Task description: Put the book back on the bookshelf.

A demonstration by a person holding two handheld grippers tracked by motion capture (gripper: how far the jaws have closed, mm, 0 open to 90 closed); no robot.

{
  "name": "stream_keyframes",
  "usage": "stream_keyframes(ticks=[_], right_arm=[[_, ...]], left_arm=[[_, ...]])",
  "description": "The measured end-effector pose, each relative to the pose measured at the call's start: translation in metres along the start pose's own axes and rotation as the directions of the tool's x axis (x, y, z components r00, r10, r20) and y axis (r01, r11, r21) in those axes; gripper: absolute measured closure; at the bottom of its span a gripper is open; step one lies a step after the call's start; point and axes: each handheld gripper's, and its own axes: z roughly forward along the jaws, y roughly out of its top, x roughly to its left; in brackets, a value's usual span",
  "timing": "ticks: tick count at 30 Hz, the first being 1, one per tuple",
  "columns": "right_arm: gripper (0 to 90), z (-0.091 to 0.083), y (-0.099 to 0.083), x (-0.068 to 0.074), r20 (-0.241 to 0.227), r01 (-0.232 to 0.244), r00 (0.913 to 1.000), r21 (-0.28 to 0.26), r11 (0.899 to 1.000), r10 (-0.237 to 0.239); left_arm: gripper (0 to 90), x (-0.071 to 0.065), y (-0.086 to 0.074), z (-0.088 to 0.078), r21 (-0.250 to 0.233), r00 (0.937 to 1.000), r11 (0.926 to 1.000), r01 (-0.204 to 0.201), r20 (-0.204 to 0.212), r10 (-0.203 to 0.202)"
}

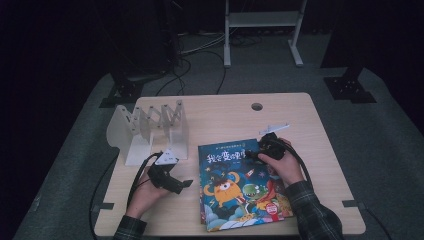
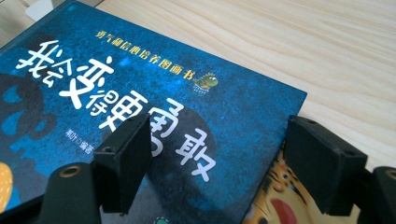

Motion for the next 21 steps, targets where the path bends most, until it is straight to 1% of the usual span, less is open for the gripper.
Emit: stream_keyframes(ticks=[6,7,10,13,16,17,21], right_arm=[[22.9,0.006,0.005,0.007,-0.02,0.015,0.9997,0.009,1.0,-0.015],[22.7,0.008,0.007,0.009,-0.028,0.02,0.9994,0.009,1.0,-0.02],[22.7,0.01,0.008,0.011,-0.032,0.025,0.9992,0.006,1.0,-0.024],[22.7,0.011,0.01,0.013,-0.038,0.03,0.9988,0.018,0.999,-0.03],[22.6,0.015,0.013,0.016,-0.051,0.047,0.9977,0.024,0.999,-0.045],[22.7,0.016,0.015,0.017,-0.055,0.053,0.9972,0.027,0.998,-0.051],[22.7,0.019,0.017,0.021,-0.068,0.067,0.9955,0.027,0.997,-0.065]], left_arm=[[0.0,0.0,0.001,0.0,-0.011,1.0,0.9999,0.004,-0.002,-0.004],[0.0,0.001,0.002,0.0,-0.007,1.0,1.0,0.003,-0.001,-0.003],[0.0,0.001,0.006,-0.001,-0.014,1.0,0.9999,-0.001,-0.003,0.001],[0.0,0.001,0.01,0.0,-0.013,1.0,0.9999,-0.006,0.0,0.006],[0.0,0.002,0.013,0.003,-0.009,0.9999,0.9998,-0.015,-0.001,0.015],[0.0,0.001,0.016,0.006,-0.02,0.9999,0.9997,-0.013,0.002,0.013],[0.0,0.002,0.017,0.01,-0.004,0.9998,0.9998,-0.018,0.003,0.018]])
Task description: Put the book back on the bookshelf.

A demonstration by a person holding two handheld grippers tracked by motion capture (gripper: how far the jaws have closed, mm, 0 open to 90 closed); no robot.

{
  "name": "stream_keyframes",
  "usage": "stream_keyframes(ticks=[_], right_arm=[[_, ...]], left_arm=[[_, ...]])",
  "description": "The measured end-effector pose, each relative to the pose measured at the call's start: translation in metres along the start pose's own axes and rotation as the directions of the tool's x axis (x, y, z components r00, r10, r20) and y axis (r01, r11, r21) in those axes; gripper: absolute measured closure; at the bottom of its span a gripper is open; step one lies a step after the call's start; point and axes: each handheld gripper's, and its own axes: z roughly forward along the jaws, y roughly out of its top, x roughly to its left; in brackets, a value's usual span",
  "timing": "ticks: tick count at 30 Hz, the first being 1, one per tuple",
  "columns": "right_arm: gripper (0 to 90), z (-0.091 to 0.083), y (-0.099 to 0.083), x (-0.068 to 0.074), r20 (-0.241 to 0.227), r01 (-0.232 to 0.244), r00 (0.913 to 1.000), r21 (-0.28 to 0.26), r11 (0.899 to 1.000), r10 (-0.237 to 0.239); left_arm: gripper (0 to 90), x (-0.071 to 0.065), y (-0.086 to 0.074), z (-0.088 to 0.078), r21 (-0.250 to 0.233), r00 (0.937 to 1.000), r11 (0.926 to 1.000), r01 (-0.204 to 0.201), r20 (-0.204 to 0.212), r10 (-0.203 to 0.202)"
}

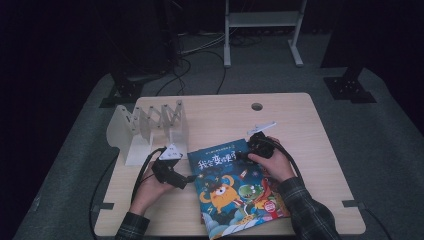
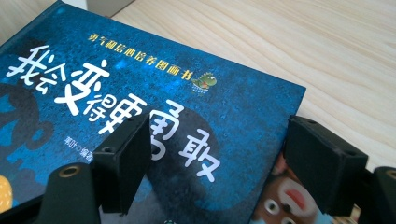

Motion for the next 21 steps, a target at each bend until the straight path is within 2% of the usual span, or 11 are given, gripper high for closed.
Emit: stream_keyframes(ticks=[8,13,18,20,21], right_arm=[[23.3,0.009,0.005,0.012,-0.04,0.042,0.9983,-0.01,0.999,-0.043],[23.7,0.011,0.006,0.017,-0.058,0.055,0.9968,-0.012,0.998,-0.055],[25.0,0.01,0.006,0.019,-0.064,0.053,0.9965,-0.007,0.999,-0.053],[25.3,0.008,0.005,0.018,-0.056,0.056,0.9968,-0.001,0.998,-0.056],[25.6,0.003,0.003,0.018,-0.044,0.063,0.9971,0.001,0.998,-0.062]], left_arm=[[0.0,0.004,0.002,0.004,0.005,1.0,1.0,0.007,-0.006,-0.007],[0.0,0.006,-0.001,0.009,0.017,0.9998,0.9997,0.02,0.006,-0.02],[0.0,0.007,-0.004,0.011,0.012,0.9988,0.9991,0.042,0.025,-0.042],[0.0,0.008,-0.005,0.011,0.017,0.9973,0.9983,0.056,0.048,-0.056],[0.0,0.008,-0.006,0.011,0.021,0.9975,0.9985,0.05,0.048,-0.051]])
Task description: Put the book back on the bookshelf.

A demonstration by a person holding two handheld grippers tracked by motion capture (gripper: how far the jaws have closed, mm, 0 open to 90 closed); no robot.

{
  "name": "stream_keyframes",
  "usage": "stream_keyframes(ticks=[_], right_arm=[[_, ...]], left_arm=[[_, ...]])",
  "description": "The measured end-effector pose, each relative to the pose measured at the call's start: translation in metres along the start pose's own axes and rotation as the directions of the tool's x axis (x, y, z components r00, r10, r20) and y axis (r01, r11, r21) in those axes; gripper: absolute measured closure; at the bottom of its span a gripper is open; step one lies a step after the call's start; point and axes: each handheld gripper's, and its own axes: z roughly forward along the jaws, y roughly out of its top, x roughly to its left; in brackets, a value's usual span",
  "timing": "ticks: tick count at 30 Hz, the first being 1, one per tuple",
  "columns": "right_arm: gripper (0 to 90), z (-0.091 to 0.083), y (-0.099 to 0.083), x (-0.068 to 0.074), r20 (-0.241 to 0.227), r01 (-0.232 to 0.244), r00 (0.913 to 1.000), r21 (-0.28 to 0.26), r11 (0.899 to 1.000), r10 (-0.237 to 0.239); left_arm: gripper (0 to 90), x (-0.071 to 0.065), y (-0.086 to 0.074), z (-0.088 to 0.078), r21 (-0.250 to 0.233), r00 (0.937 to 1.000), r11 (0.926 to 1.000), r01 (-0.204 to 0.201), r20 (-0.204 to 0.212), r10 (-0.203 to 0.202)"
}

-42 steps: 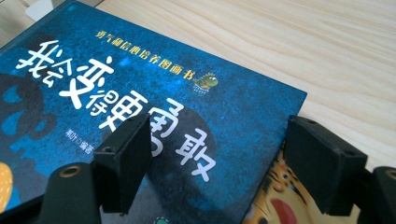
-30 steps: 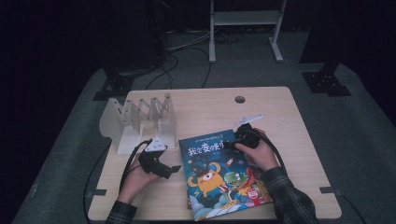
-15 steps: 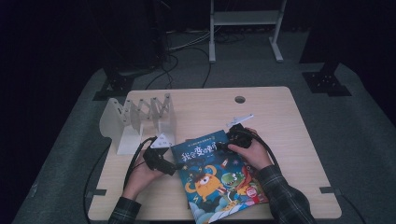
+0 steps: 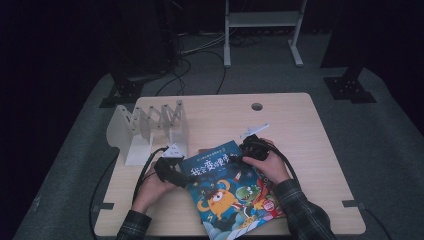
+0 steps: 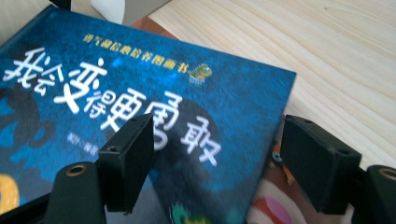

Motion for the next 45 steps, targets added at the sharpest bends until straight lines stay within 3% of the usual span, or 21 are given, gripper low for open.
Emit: stream_keyframes(ticks=[3,8,18,22,36,45], right_arm=[[25.7,-0.01,-0.005,0.001,0.028,0.006,0.9996,-0.001,1.0,-0.006],[25.8,-0.027,-0.014,-0.001,0.035,-0.009,0.9993,-0.031,0.999,0.01],[26.0,-0.064,-0.046,-0.008,0.069,-0.032,0.997,-0.067,0.997,0.036],[26.0,-0.086,-0.067,-0.002,0.079,-0.034,0.996,-0.099,0.995,0.042],[25.8,-0.131,-0.131,0.018,0.076,-0.033,0.9962,-0.121,0.992,0.042],[25.5,-0.14,-0.154,0.033,0.057,-0.005,0.9983,-0.096,0.995,0.01]], left_arm=[[0.0,-0.001,0.001,0.0,0.003,1.0,1.0,-0.003,-0.002,0.003],[0.0,-0.001,0.0,0.0,0.004,1.0,1.0,0.004,0.002,-0.004],[0.0,-0.001,0.0,0.0,0.011,1.0,0.9999,0.008,-0.003,-0.008],[0.0,-0.001,0.0,0.0,0.007,0.9999,0.9999,0.013,-0.002,-0.013],[0.0,-0.001,0.0,0.0,0.013,0.9999,0.9998,0.012,-0.004,-0.012],[0.0,-0.002,0.0,0.0,0.015,0.9999,0.9998,0.015,-0.005,-0.015]])
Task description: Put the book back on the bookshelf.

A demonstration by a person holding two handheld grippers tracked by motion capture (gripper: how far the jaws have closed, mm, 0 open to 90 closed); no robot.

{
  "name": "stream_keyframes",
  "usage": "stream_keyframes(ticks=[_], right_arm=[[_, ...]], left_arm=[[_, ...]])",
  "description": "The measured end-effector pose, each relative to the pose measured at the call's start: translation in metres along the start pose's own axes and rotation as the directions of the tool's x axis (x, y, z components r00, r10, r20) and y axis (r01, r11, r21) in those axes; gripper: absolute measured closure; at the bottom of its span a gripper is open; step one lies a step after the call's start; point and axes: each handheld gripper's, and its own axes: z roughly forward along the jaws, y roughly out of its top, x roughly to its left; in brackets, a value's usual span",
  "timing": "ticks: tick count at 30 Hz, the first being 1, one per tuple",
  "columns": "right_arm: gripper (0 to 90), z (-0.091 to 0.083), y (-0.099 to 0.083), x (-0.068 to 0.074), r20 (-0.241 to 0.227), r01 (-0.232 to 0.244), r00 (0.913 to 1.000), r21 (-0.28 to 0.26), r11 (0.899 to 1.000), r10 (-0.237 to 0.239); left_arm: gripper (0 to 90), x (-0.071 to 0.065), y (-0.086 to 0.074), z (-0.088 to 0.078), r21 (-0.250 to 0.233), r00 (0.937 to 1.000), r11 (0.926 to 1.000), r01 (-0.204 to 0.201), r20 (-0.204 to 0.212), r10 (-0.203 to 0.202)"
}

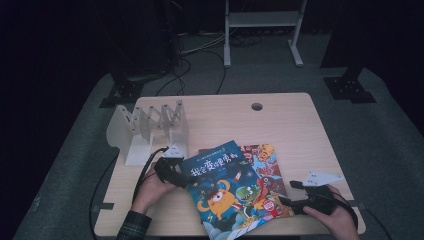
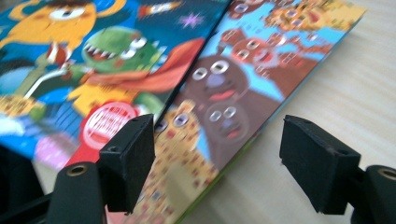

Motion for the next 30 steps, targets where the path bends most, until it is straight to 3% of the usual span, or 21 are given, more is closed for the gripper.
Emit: stream_keyframes(ticks=[7,12,21,30], right_arm=[[25.5,-0.01,-0.012,0.014,-0.026,0.01,0.9996,-0.003,1.0,-0.01],[23.8,-0.008,-0.013,0.016,-0.024,0.021,0.9995,0.012,1.0,-0.02],[22.4,-0.005,-0.014,0.007,0.0,0.002,1.0,-0.004,1.0,-0.002],[22.8,-0.001,-0.008,-0.011,0.037,-0.017,0.9992,-0.012,1.0,0.018]], left_arm=[[0.0,0.0,0.0,0.0,0.004,1.0,1.0,0.0,0.0,0.0],[0.0,-0.001,0.0,-0.001,0.006,1.0,1.0,0.002,0.001,-0.002],[0.0,-0.001,-0.001,-0.003,0.023,0.9997,0.9997,-0.003,0.025,0.003],[0.0,-0.004,-0.001,-0.002,0.033,0.9987,0.9994,0.005,0.051,-0.007]])
